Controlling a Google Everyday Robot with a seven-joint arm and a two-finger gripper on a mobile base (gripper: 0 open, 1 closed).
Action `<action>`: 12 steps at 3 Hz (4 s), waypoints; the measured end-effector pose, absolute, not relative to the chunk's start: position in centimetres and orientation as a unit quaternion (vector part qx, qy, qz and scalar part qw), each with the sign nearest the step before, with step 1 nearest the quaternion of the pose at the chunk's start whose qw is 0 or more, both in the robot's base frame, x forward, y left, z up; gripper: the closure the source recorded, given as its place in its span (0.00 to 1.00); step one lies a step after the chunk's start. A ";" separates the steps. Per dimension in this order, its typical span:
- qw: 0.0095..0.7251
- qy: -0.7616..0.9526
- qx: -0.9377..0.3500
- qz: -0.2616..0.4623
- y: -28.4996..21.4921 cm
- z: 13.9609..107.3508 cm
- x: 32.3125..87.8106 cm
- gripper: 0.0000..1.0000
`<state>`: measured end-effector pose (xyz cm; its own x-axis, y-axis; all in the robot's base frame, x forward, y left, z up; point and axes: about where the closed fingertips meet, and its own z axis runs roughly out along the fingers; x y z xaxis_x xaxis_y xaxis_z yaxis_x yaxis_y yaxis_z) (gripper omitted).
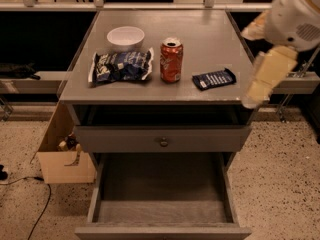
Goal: Place coke can into middle drawer
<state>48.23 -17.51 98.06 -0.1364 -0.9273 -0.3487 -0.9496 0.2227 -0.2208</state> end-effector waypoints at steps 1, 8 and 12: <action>0.274 0.730 -0.619 0.095 -14.8 99.1 53.3 0.00; 0.364 0.704 -0.589 0.161 -2.3 93.9 67.4 0.00; 0.371 0.724 -0.529 0.241 -1.0 88.0 67.5 0.00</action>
Offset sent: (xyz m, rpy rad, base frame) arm 0.1567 0.1090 0.0564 0.6011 -0.0550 0.1259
